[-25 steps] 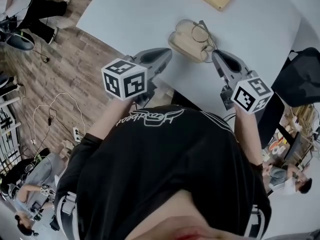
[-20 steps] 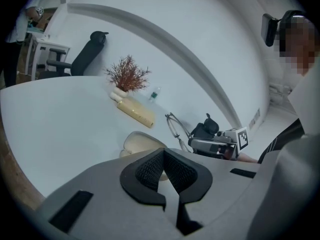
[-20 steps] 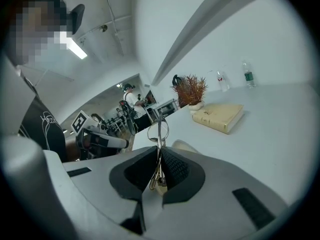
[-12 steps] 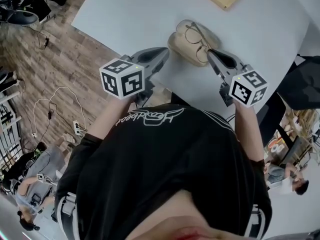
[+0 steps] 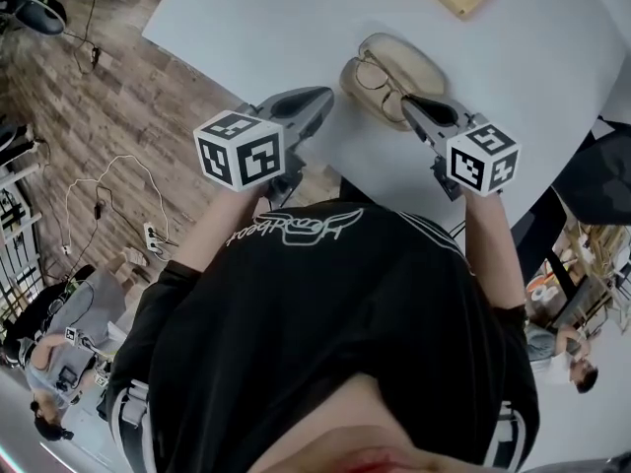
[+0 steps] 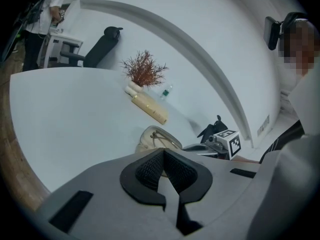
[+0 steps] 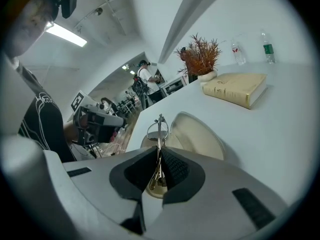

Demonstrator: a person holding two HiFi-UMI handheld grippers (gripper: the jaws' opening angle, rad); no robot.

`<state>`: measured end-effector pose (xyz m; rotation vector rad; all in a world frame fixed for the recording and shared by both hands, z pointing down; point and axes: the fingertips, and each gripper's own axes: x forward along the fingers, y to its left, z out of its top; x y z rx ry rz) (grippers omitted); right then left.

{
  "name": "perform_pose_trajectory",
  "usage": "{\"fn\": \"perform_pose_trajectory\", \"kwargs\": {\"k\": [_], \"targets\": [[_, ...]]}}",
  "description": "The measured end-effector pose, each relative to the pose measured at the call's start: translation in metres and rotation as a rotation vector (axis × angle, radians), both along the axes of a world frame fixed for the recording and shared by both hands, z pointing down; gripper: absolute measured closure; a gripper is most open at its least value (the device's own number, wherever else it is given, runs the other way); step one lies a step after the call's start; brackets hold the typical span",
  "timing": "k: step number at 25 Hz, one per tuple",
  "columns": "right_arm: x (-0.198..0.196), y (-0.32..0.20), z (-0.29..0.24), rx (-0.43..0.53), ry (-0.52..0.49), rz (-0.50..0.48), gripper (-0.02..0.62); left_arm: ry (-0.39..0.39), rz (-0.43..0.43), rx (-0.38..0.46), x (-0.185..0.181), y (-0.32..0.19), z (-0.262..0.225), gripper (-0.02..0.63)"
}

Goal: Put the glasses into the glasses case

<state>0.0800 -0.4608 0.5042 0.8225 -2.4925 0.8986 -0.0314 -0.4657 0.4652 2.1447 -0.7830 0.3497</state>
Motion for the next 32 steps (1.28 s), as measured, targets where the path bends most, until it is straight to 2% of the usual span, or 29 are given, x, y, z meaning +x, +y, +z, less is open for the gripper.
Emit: {"fn": "perform_pose_trajectory", "kwargs": {"k": [8, 13, 32], "targets": [[-0.012, 0.001, 0.023, -0.024, 0.059, -0.08, 0.569, -0.002, -0.016, -0.008, -0.007, -0.003, 0.004, 0.6], [-0.011, -0.001, 0.034, 0.008, 0.13, -0.105, 0.569, -0.002, -0.028, -0.013, -0.009, -0.003, 0.006, 0.6], [-0.002, -0.005, 0.051, 0.098, 0.353, -0.112, 0.568, -0.015, -0.04, 0.015, -0.011, -0.006, 0.003, 0.6]]}}
